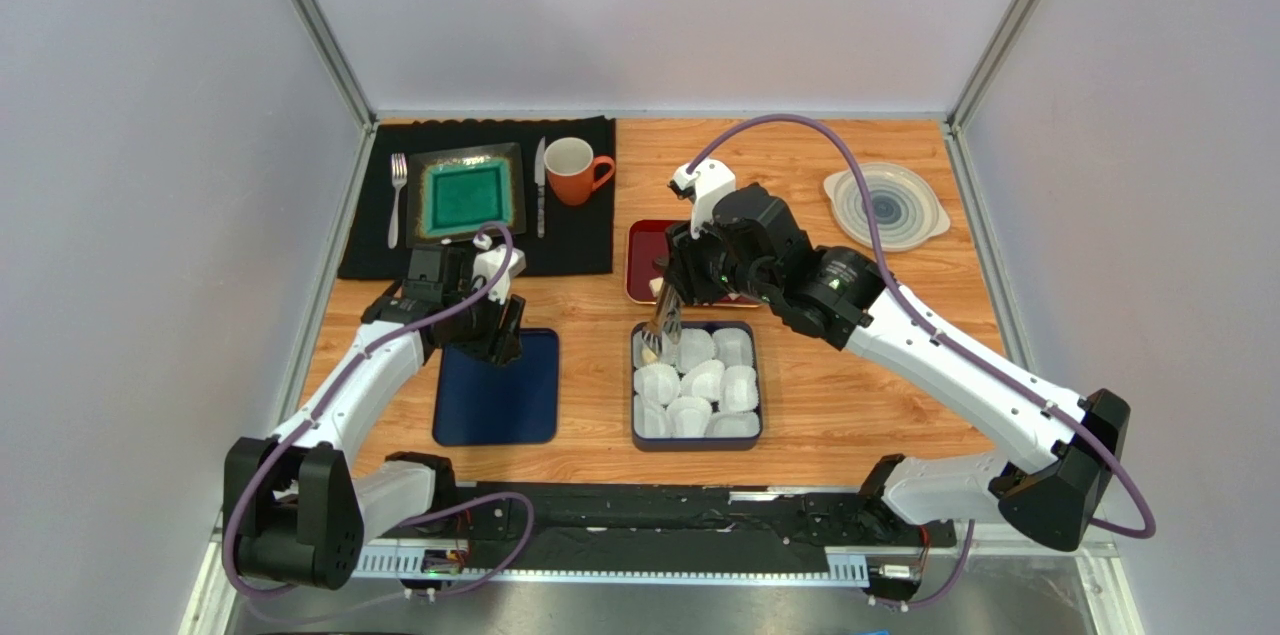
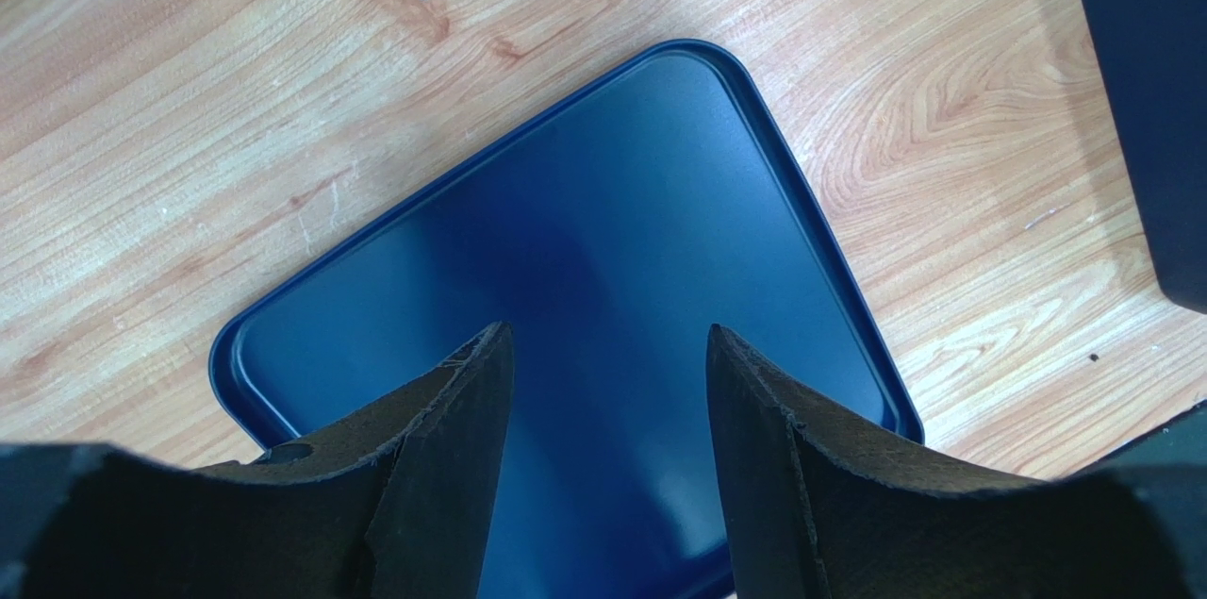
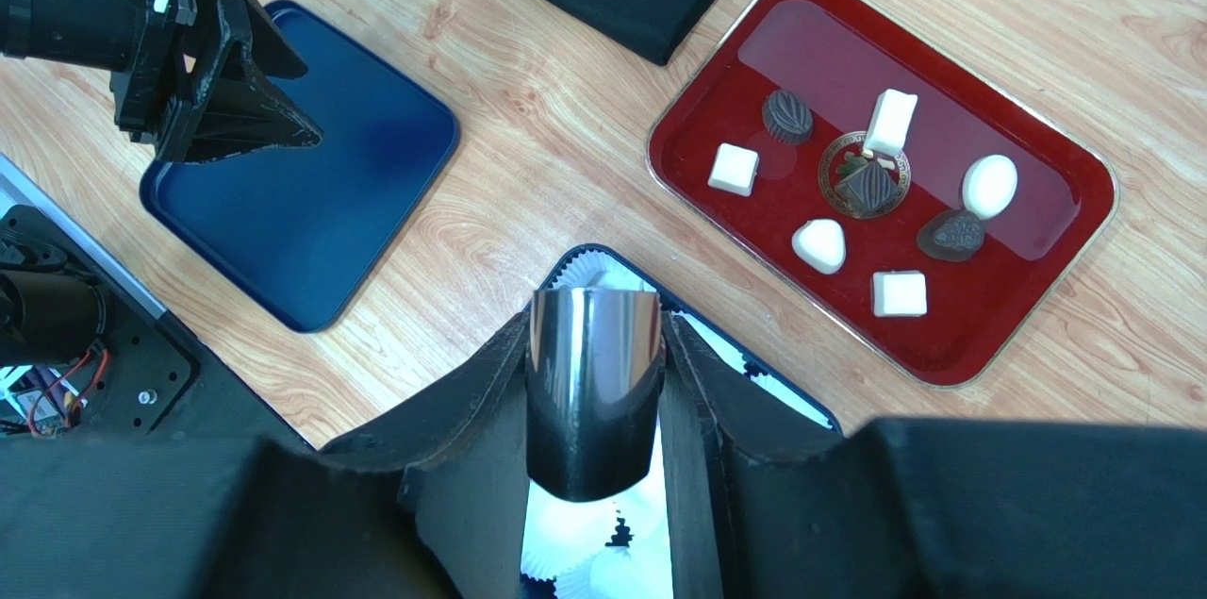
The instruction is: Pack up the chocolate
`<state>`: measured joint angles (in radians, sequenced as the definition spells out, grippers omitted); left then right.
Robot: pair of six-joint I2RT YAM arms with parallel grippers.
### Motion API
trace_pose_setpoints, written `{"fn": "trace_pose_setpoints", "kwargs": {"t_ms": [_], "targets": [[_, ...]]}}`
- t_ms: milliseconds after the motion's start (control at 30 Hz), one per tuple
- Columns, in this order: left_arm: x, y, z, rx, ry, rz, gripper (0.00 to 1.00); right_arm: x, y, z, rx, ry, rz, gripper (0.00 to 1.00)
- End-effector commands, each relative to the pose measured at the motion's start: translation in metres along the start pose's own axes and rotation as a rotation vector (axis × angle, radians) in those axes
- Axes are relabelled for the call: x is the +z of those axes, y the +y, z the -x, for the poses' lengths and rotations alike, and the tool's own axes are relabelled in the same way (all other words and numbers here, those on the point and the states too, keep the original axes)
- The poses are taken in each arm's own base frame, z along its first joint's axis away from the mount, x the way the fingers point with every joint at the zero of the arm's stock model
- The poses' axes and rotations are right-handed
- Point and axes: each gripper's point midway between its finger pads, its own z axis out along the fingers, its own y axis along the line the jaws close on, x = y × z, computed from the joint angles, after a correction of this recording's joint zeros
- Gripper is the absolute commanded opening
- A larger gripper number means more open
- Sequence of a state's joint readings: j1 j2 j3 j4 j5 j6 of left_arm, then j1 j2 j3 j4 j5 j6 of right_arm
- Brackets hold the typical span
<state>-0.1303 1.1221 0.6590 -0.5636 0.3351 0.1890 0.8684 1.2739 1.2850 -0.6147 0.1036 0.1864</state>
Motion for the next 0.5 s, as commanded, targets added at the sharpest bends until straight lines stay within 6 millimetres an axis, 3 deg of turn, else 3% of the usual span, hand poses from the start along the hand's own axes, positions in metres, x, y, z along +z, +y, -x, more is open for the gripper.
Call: {"fn": "trace_pose_setpoints", "kwargs": {"t_ms": [0,300,467], "targets": [[-0.004,-0.002,0.006,0.033,-0.03,-0.01,0.61,-0.01,0.009,0.036,0.005,-0.109,0.026,0.35],[-0.005,-0.003,0.008,0.034,-0.035,-0.015,0.61,-0.027,-0.009,0.077,-0.004,-0.206,-0.049,0.3],[-0.006,-0.003,0.009,0.034,-0.036,-0.015,0.61,-0.021,-0.032,0.089,0.032,-0.21,-0.078,0.3]]}}
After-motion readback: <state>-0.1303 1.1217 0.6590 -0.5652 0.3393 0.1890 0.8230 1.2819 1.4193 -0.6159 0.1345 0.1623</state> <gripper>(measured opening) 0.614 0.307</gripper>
